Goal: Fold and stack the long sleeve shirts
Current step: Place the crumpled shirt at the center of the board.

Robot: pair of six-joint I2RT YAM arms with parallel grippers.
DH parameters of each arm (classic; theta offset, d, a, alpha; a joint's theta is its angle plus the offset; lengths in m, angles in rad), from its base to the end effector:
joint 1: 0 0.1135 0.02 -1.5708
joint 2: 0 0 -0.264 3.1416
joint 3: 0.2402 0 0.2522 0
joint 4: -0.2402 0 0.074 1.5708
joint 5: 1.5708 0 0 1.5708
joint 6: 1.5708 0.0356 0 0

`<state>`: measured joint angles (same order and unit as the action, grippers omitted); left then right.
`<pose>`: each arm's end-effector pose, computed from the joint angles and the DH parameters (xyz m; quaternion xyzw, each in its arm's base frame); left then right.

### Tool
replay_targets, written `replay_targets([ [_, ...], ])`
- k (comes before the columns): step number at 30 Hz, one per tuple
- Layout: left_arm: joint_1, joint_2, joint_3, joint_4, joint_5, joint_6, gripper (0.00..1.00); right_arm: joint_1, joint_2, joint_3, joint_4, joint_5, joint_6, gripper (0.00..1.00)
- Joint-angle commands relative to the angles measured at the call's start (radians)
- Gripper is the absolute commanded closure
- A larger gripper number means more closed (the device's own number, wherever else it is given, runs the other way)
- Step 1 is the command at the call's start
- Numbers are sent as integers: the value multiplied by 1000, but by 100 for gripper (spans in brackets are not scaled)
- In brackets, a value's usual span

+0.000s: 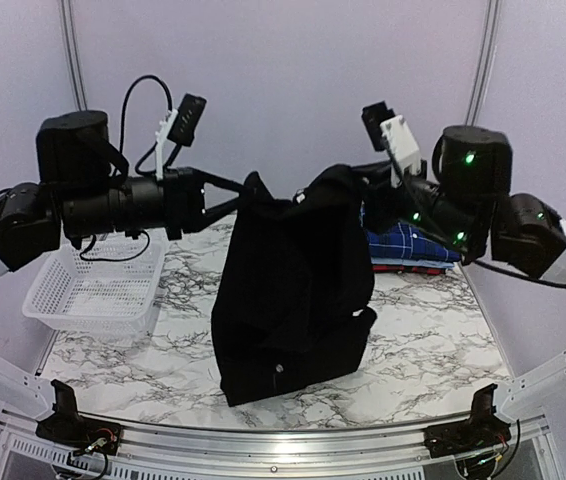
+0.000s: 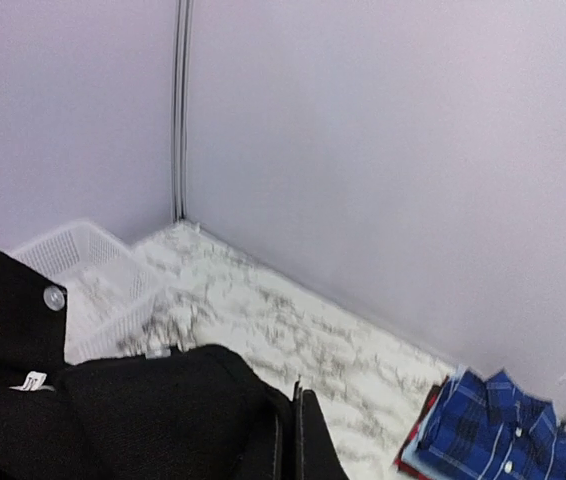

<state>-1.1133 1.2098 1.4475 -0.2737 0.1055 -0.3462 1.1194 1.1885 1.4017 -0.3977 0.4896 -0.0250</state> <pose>0.1115 -0.2349 0.4725 0.3029 0.6528 -0.4905 0.4914 0.1249 0.2193 0.4496 -0.2739 0.7113 0.1633 0.6264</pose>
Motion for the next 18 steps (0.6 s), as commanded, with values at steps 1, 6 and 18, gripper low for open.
replay_targets([
  [1,-6,-2,151,27,-65,47,100,6,32,261,-74,-17,-104,100],
  [6,11,41,302,-46,-329,42,100,-48,141,411,-76,-11,-167,100],
  [18,567,743,441,-175,129,-193,100,-645,603,298,23,-687,67,100],
])
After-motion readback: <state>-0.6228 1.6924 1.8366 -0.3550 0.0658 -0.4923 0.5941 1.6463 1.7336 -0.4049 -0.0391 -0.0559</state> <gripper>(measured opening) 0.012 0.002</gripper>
